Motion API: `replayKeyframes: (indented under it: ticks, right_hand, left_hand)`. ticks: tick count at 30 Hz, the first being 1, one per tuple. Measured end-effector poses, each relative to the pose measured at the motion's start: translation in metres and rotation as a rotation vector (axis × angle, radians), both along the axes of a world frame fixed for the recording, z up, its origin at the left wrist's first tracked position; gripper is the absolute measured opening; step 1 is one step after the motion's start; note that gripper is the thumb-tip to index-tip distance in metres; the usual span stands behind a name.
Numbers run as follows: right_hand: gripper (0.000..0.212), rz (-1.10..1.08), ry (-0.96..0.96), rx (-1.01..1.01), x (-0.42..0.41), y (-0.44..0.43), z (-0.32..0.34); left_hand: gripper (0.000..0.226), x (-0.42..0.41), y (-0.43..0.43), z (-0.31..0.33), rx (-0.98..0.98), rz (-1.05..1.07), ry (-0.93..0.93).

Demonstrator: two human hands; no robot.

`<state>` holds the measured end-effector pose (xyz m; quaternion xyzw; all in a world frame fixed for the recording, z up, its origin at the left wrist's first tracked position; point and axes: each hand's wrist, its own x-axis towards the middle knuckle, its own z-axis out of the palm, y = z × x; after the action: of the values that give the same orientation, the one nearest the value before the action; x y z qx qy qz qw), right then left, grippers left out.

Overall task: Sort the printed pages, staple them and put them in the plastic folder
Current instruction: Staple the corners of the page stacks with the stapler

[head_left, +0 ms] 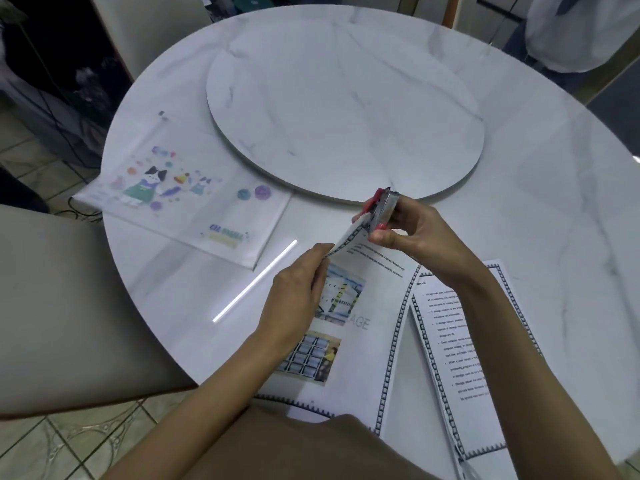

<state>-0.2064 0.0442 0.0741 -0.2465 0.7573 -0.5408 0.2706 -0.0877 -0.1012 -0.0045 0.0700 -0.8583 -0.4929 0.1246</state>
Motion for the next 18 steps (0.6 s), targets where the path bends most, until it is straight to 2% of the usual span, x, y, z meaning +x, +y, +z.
replayKeyframes:
  ticks: [3, 7, 10, 18]
  right_hand:
    - [0.034, 0.011, 0.019, 0.009, -0.0004, 0.0000, 0.0018]
    - [0.029, 0.021, -0.049, -0.078, -0.0001, 0.0030, 0.0024]
    - [0.033, 0.047, -0.031, -0.049, -0.0008, 0.0038, 0.0031]
    - [0.034, 0.059, -0.041, -0.096, -0.0043, 0.0084, 0.0028]
  left_hand:
    - [0.032, 0.0012, 0.0008, -0.0001, -0.029, -0.014, 0.003]
    - [0.033, 0.0011, 0.0011, 0.0004, -0.029, -0.016, 0.009]
    - [0.040, 0.0026, 0.0020, 0.0035, -0.045, -0.033, 0.026]
    - [0.031, 0.0028, 0.0004, 0.0066, -0.139, -0.012, 0.065]
